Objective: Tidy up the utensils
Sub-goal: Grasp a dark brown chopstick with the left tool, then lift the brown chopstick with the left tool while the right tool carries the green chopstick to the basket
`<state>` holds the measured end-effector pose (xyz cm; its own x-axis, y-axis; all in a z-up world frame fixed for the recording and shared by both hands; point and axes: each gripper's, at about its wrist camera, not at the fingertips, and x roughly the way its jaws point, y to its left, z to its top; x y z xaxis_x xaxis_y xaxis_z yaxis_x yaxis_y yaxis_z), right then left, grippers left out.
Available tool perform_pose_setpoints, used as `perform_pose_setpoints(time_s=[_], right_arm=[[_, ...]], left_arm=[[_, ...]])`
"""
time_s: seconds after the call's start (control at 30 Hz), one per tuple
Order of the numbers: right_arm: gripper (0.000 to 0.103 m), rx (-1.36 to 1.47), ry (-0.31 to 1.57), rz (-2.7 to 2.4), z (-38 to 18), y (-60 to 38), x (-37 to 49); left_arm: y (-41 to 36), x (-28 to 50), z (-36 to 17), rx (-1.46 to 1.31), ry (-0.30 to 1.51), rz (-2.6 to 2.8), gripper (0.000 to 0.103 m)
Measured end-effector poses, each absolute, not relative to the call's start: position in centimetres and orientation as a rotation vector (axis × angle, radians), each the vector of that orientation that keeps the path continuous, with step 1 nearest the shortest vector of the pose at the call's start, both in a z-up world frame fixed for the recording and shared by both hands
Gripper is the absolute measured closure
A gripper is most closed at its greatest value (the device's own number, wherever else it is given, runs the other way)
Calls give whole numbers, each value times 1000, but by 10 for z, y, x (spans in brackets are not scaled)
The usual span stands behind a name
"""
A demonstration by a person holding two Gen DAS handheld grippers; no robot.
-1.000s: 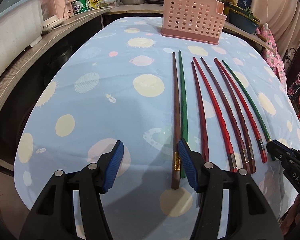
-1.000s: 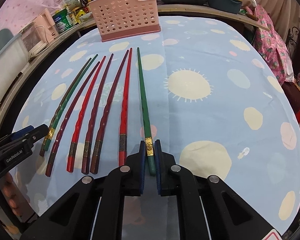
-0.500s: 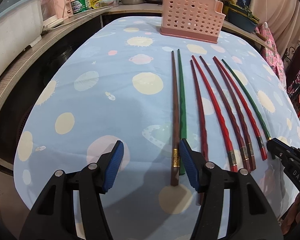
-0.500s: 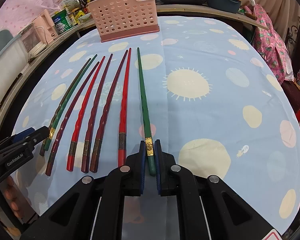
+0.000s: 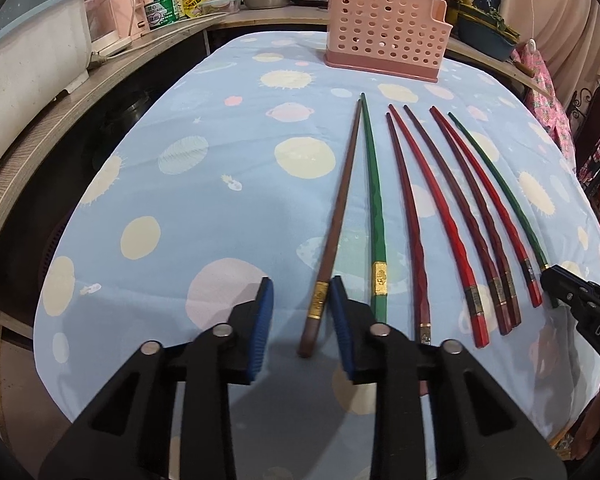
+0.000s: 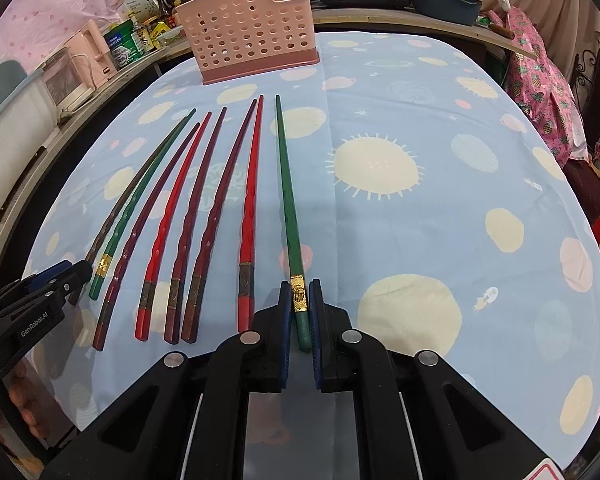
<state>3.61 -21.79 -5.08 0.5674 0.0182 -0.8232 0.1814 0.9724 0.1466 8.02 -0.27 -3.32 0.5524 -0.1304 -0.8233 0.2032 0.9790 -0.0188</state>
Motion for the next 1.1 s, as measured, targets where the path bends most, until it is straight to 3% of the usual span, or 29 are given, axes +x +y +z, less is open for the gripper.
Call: perform_pose_setpoints(time_s=[0.07,0.33,0.77,1.1], right_arm=[[95,226,964,-97,-51,-218,36],[95,237,952,-87,-47,-218,31],[96,284,840,-83,0,-233,19],[96,295,672,-107,66,-260,19]], left_arm=[[-1,80,-33,72,973,-207,91],[6,80,-28,8,1002,-234,95],[21,75,25,-70,912,-253,96],[33,92,87,-114,771,-244,96]])
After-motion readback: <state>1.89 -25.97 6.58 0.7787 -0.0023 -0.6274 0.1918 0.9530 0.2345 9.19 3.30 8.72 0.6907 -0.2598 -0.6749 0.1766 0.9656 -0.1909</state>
